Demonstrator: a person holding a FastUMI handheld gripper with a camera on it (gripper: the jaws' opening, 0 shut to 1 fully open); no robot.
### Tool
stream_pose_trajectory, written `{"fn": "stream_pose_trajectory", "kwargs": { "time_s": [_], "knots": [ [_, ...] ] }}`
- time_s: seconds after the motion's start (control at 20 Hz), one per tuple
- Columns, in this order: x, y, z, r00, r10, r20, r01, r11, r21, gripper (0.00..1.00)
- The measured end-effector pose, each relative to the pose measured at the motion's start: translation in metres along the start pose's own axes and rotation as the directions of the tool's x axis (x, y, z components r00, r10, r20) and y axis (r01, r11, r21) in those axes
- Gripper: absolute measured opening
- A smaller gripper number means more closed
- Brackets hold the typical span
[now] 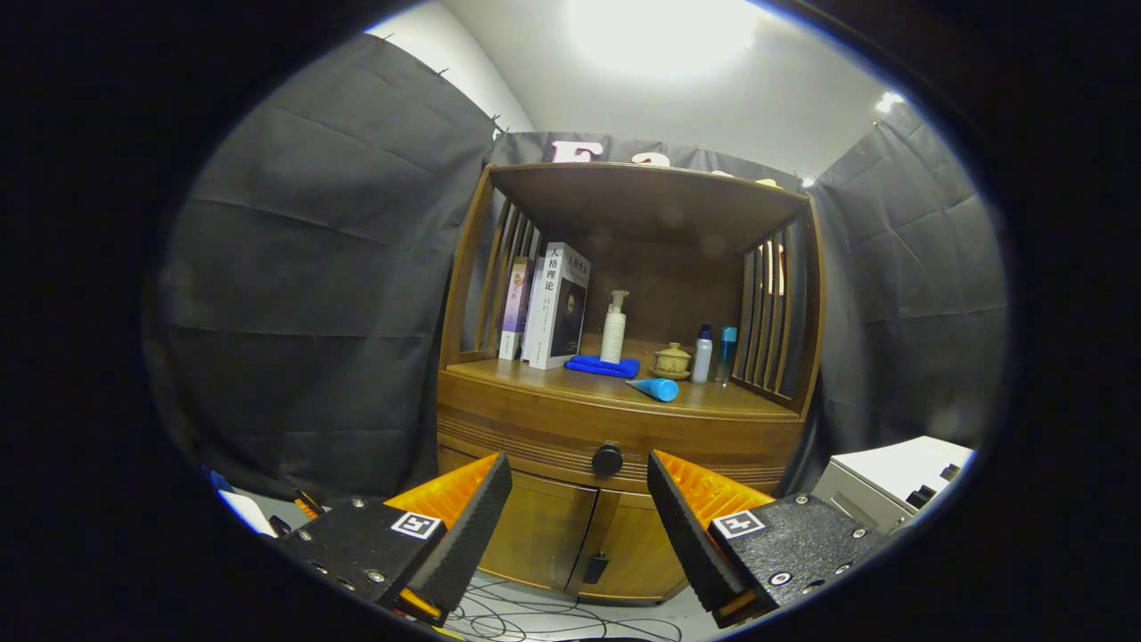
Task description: Pull open the drawer, take out the items inside it, and place them on the countertop above the cabinet.
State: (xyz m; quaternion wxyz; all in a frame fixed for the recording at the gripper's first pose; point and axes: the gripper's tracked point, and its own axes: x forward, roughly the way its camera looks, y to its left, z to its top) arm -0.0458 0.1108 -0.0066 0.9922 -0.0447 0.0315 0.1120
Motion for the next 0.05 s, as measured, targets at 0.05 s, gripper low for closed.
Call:
{"fn": "stream_pose_trajectory", "kwargs": {
  "time_s": [0.05],
  "knots": [
    [-0.0005, 0.0018, -0.001, 1.0, 0.005, -0.002, -0.005, 1.0, -0.001, 0.95]
  ]
}}
